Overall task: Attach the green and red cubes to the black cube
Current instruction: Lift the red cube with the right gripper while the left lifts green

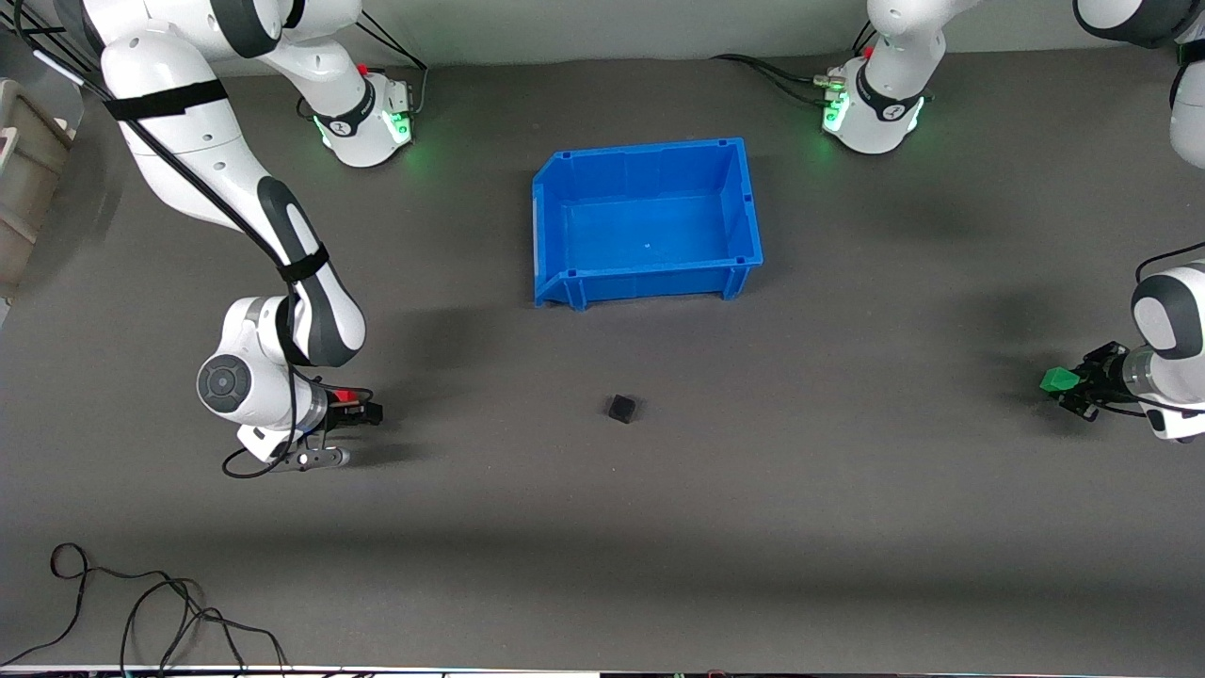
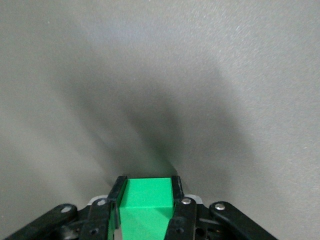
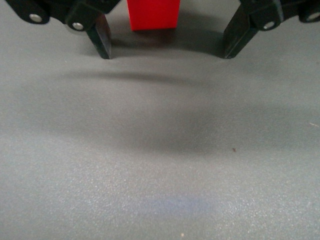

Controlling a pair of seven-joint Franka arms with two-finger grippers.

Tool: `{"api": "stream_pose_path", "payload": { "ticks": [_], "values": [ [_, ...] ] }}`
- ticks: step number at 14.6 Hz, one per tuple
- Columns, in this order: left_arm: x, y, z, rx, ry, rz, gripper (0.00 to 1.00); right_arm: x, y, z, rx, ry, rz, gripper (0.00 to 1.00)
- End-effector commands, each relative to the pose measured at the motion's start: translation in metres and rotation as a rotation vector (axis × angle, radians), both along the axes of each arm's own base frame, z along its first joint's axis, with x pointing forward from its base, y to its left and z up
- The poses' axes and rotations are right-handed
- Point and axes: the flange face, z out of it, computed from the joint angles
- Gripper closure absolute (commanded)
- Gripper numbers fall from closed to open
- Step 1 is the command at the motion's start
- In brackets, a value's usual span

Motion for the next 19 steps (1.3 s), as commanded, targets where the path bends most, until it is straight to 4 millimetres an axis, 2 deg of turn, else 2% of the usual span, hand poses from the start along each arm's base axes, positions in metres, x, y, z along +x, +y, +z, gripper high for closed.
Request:
{"api": "stream_pose_path", "payload": {
  "ticks": [1,5,7,8,12,13,16,17,19],
  "values": [
    [0.015,-0.016,0.019,0.015,0.016,0.048,0.98,-0.008,-0.001,0.005,0.012,0.001,-0.013,0.00],
    [0.057,-0.073,0.050,0.071,-0.007,0.221,1.00,-0.010,-0.007,0.006,0.013,0.004,-0.023,0.00],
    [0.066,-0.088,0.064,0.041,-0.027,0.295,1.00,-0.012,-0.008,0.008,0.014,0.018,-0.025,0.00],
    [0.072,-0.104,0.069,-0.001,-0.032,0.330,1.00,-0.012,-0.008,0.010,0.014,0.021,-0.026,0.00],
    [0.082,-0.146,0.071,-0.009,-0.036,0.400,1.00,-0.013,-0.008,0.009,0.015,0.023,-0.027,0.01],
    [0.085,-0.158,0.071,-0.005,-0.040,0.412,1.00,-0.013,-0.008,0.008,0.014,0.024,-0.027,0.08],
    [0.087,-0.175,0.074,0.000,-0.036,0.409,1.00,-0.015,-0.008,0.005,0.013,0.030,-0.036,0.48],
    [0.087,-0.178,0.073,0.000,-0.033,0.407,1.00,-0.017,-0.008,0.004,0.013,0.039,-0.042,0.54],
    [0.086,-0.179,0.071,0.003,-0.031,0.408,1.00,-0.018,-0.007,0.003,0.045,0.057,-0.078,0.55]
  ]
}}
